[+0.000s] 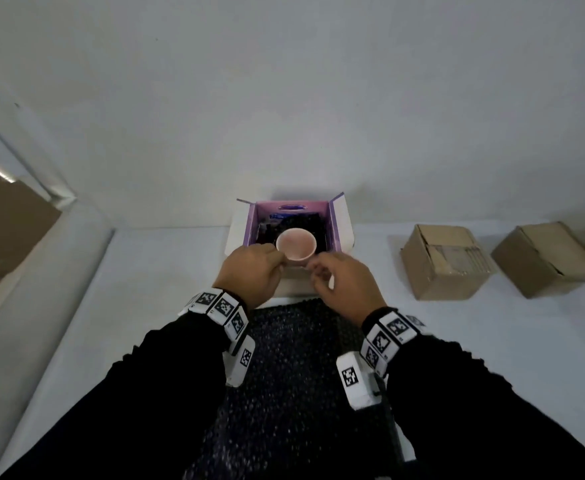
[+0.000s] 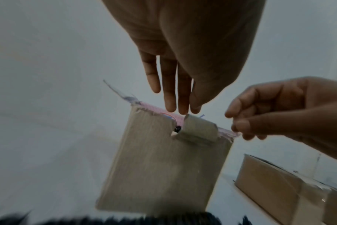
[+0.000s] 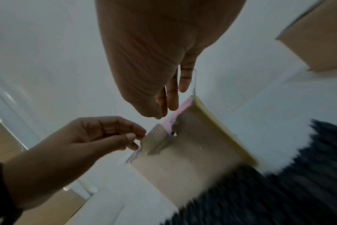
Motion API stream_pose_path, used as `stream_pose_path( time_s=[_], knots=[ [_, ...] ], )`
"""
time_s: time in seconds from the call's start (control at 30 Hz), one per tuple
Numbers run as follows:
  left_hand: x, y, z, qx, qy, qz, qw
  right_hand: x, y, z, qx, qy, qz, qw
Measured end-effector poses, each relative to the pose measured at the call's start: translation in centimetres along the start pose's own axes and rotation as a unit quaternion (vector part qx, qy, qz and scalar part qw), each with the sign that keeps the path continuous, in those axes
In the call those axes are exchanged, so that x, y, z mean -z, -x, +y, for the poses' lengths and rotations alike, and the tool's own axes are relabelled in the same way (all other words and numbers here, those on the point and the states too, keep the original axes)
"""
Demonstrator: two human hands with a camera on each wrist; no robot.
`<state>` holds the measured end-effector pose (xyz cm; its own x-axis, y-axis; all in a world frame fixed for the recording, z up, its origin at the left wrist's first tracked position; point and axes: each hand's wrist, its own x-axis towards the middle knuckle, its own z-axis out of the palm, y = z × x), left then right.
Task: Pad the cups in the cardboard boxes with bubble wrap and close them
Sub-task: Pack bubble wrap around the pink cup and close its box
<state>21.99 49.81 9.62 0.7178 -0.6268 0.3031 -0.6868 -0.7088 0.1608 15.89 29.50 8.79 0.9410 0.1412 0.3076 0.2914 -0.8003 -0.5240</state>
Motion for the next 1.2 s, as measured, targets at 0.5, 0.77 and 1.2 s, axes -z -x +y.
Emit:
stream_pose_path(
  time_s=[0.5,0.77,1.2],
  knots=[
    [-4.8,13.3,5.2,0.103,0.019,-0.296,0.949,-6.1,13.2,-0.8,-0.207,0.152,-0.128,0.958],
    [-2.7,11.5,4.9,0.198,-0.024,-0.003,0.980,-1.7,10.5,-2.0,-0.118,-0.141,-0.010,0.983],
    [-0.6,9.0,5.1,0.399,0.446,0.041,0.800,2.0,7.5,-2.4,-0.315,-0.256,0.101,0.908]
  ],
)
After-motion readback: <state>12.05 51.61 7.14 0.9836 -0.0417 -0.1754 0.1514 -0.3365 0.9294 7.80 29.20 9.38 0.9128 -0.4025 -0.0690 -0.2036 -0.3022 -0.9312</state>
